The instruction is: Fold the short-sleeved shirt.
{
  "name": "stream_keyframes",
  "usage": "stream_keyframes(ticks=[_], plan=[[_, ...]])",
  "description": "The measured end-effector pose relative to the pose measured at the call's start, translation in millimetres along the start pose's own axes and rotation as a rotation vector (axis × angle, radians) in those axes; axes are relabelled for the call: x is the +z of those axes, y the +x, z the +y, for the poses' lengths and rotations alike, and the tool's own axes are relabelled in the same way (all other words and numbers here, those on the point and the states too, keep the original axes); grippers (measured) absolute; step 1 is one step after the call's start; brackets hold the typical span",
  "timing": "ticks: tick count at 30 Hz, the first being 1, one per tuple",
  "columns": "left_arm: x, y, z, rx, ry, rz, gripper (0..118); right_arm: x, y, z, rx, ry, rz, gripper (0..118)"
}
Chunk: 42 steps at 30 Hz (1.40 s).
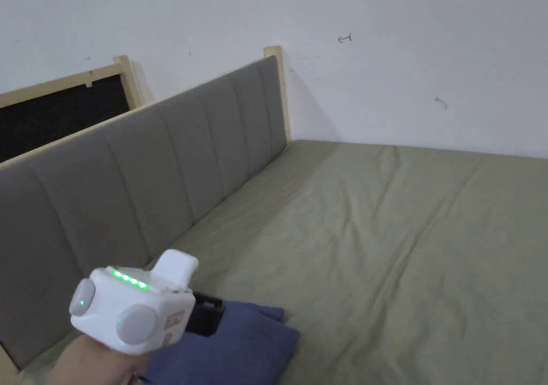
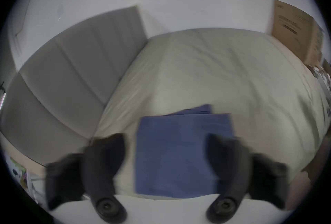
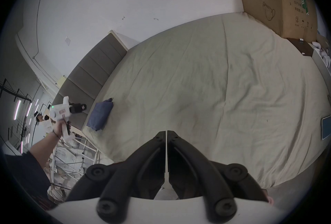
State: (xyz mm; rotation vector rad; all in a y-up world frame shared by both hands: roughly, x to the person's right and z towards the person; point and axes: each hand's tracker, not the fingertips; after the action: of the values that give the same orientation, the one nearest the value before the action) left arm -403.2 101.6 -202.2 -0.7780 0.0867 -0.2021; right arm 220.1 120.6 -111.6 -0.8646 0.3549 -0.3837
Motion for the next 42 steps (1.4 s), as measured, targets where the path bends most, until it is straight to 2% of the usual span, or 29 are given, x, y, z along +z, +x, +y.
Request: stream_keyframes(ticks=[1,2,3,6,8,11,16,20,24,28,37,38,39,41,42], plan=[[10.8,23.2,-5.8,-0.006,0.039,-0.029,47,2.4,1.1,0.6,-0.005,0.008,0.006,1],[20.3,44.9,-11.2,0.007,0.053,-0.049,15,5.1,2.1,0.6,-0.011,0.024,0.020,1],[31.7,68.6,-18.4,0.048,0.085,-0.060,3,9.9,1.9,0.6,-0.015,0.041,0.039,1],[71.6,117.0,-30.8,0.243,0.234,-0.231,0,22.4,0.9,-0.3,-0.012,0.097,0.035,1],[102.1,152.9,-31.5,0.307,0.359,-0.204,0,31.2,12.7,-1.2,0.011,0.127,0.012,1],[144.1,200.2,-16.7,0.288,0.515,-0.245,0,51.3,5.2,-0.9,0.062,0.218,-0.036,1],[213.9,256.8,14.1,0.215,0.700,-0.247,0,98.9,-18.2,0.6,0.252,0.521,-0.145,1],[252.8,286.1,25.8,0.207,0.835,-0.198,0,124.3,-32.4,-4.5,0.284,0.826,-0.186,1],[268.4,312.7,20.0,0.203,0.947,-0.065,0,126.8,-35.4,-7.3,0.324,1.023,-0.345,1],[266.3,330.2,12.6,0.157,0.923,-0.045,0,120.7,-25.5,-6.2,0.324,1.003,-0.437,1],[260.9,328.2,9.3,0.155,0.866,-0.064,0,124.1,-17.8,-18.0,0.308,0.979,-0.436,3],[262.1,327.2,10.0,0.158,0.865,-0.067,1,125.0,-18.2,-18.8,0.305,0.982,-0.428,7],[261.8,326.2,10.7,0.163,0.863,-0.070,12,126.6,-19.7,-19.6,0.305,0.986,-0.422,20],[260.9,324.6,11.3,0.164,0.857,-0.072,81,125.5,-22.9,-19.3,0.320,0.987,-0.427,75],[259.3,323.0,11.4,0.165,0.850,-0.072,107,124.2,-25.1,-17.6,0.333,0.970,-0.447,98]])
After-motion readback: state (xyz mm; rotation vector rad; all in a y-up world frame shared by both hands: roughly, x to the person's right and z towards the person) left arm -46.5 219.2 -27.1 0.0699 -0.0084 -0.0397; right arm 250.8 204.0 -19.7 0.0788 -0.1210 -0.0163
